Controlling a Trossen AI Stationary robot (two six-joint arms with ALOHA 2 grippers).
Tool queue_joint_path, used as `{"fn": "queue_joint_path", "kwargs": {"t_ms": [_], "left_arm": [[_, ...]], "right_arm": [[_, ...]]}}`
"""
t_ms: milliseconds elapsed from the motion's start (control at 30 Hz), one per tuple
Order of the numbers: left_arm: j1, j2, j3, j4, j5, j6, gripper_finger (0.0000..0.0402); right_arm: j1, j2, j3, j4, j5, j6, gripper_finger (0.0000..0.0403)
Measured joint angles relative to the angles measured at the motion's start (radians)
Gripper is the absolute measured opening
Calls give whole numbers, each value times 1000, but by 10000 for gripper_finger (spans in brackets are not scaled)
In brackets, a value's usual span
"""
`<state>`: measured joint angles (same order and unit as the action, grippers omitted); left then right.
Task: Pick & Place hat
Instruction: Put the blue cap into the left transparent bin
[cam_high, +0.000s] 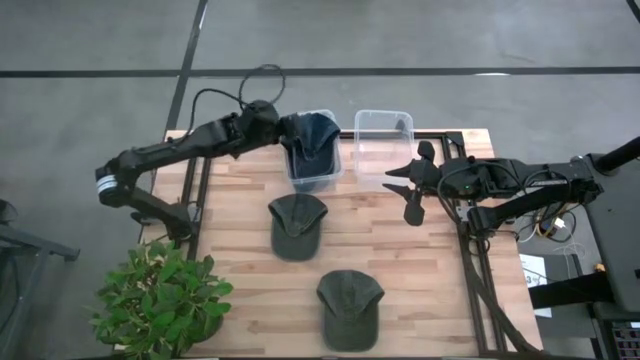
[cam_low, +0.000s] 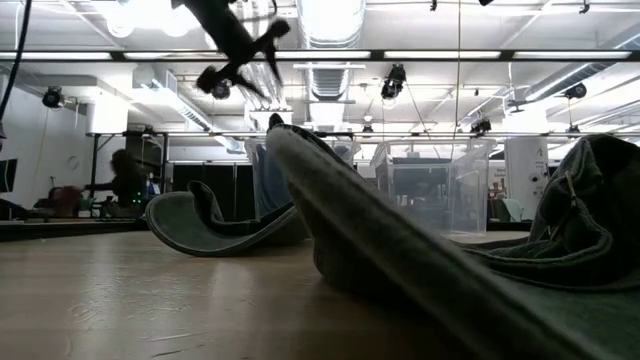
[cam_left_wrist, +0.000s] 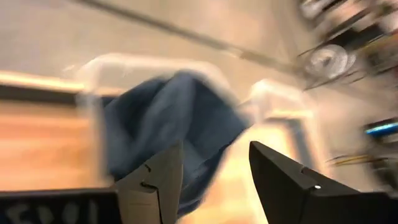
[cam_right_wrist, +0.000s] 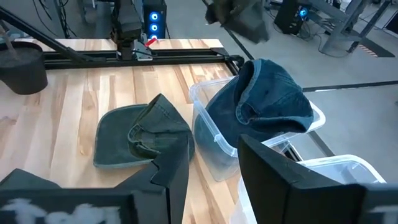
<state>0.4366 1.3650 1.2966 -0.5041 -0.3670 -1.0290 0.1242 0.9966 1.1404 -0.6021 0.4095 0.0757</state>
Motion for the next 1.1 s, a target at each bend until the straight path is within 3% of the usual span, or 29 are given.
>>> {"fn": "queue_joint_path", "kwargs": {"t_ms": [167,267,733,1100], "left_arm": [[0,21,1,238,20,157,176],[14,58,1,280,28,218,176],[79,231,42,-9,37,282,176],[80,310,132,-111,100,302,176]], "right_arm": [[0,0,0,9,0,-6,124],[0,0,0,10,0,-5,120],[0,0,0,10,1,3,129],[0,0,0,10,1,7,118]]}}
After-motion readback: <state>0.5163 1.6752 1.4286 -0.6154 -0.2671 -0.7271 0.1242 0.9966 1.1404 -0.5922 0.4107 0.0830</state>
